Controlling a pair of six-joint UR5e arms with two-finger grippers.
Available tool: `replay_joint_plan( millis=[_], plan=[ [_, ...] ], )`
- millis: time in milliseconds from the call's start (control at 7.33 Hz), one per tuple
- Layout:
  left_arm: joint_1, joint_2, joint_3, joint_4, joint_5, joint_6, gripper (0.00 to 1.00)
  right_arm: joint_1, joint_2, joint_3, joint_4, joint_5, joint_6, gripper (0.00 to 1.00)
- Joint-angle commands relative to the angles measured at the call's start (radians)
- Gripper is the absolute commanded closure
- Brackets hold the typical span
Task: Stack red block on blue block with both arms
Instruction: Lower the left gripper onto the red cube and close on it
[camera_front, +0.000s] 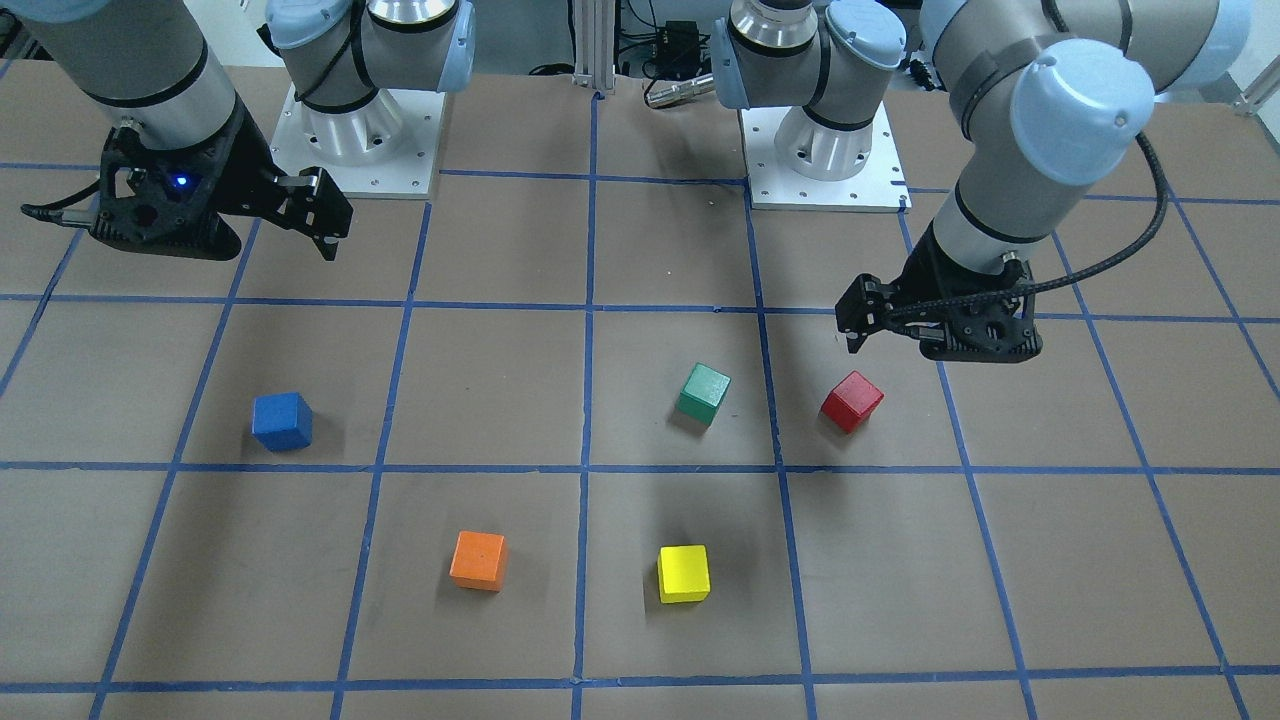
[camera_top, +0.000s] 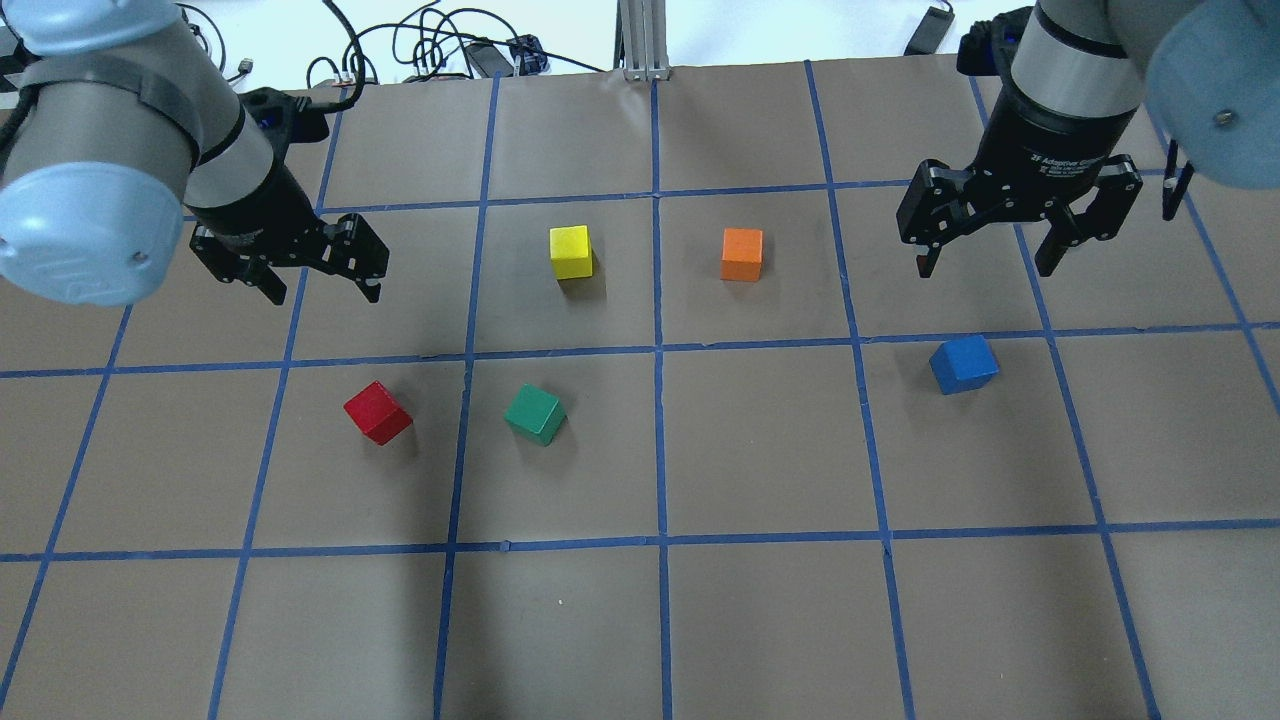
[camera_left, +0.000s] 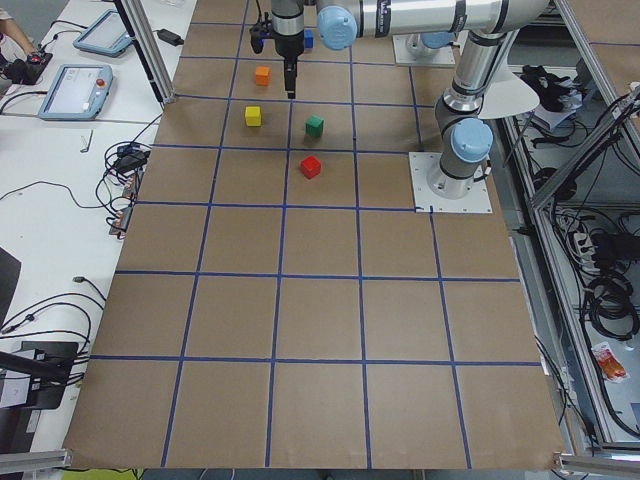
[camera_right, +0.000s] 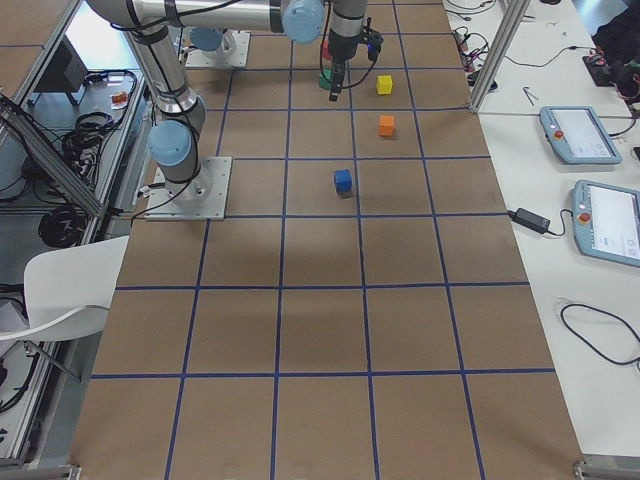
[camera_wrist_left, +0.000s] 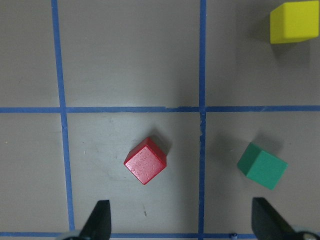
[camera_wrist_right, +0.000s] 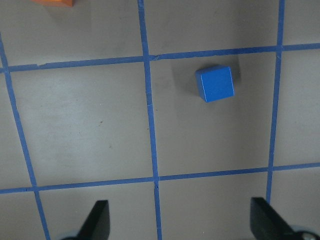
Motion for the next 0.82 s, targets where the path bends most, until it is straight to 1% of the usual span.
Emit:
replay_joint_plan(
  millis=[0,136,409,682],
  plan=[
    [0.031,-0.014,-0.168,0.223,-0.003,-0.009,0.00,0.000,0.001,-0.001,-0.017,-0.001,0.000,0.00],
    [0.062,-0.027,-0.224,0.300,-0.004,-0.093,0.00,0.000,0.001,-0.001,-0.011,-0.003,0.013,0.00],
    [0.073,-0.067,-0.279,0.308,-0.004,-0.209,0.00,0.000,0.001,-0.001,-0.014,0.000,0.013,0.00],
    [0.073,-0.115,-0.354,0.424,-0.018,-0.224,0.00,0.000,0.001,-0.001,-0.015,0.000,0.015,0.00]
  ],
)
